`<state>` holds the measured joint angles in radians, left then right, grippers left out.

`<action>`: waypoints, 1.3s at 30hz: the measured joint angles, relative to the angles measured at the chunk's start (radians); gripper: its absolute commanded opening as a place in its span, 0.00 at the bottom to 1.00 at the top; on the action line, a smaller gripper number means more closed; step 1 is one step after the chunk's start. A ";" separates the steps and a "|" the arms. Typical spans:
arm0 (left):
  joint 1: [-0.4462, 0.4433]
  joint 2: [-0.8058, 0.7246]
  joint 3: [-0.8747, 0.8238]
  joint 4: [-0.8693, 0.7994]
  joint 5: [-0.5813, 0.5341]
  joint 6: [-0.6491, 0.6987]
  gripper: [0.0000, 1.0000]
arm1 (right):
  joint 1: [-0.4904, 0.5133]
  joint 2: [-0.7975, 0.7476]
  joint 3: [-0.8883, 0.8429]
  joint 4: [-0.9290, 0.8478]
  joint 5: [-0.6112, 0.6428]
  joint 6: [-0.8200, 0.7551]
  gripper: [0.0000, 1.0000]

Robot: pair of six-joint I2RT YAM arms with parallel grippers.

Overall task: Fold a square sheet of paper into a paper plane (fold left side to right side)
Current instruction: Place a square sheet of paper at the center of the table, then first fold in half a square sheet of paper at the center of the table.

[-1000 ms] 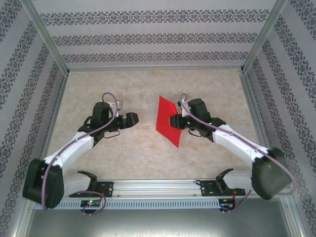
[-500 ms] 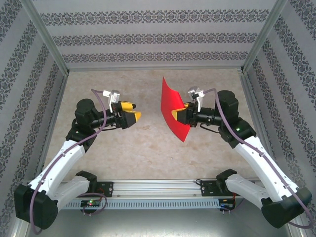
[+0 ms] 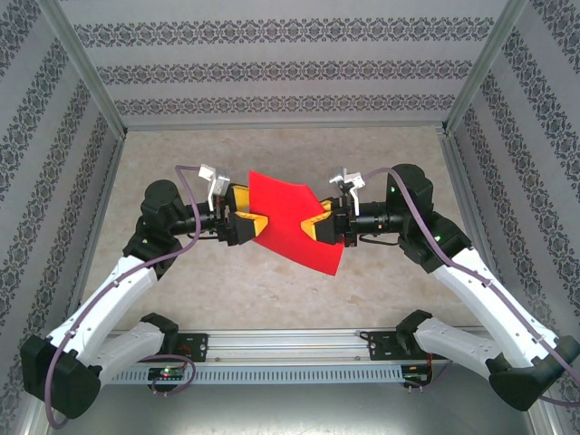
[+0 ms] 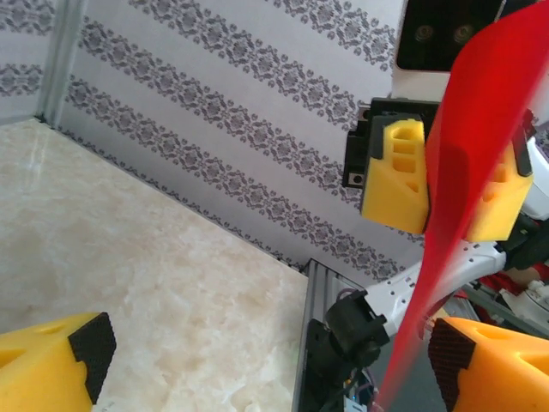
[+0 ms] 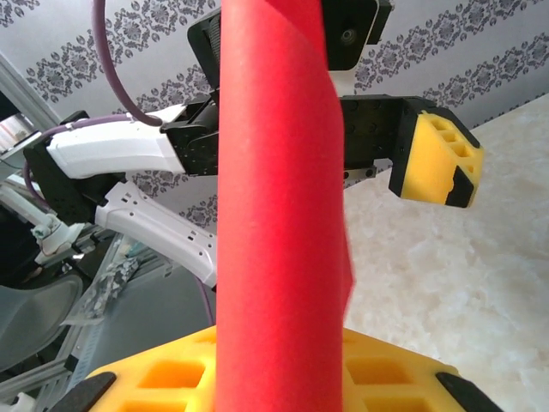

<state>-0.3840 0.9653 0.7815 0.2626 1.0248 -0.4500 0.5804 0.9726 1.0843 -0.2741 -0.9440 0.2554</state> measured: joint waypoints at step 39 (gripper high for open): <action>-0.035 0.525 -0.016 -0.364 -0.400 -0.056 0.00 | -0.160 -0.008 -0.269 -0.150 0.702 0.119 0.95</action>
<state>-0.4191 1.4899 0.7654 -0.1009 0.6247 -0.5056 0.4206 0.9642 0.8158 -0.4244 -0.2417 0.3740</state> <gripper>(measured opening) 0.065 0.976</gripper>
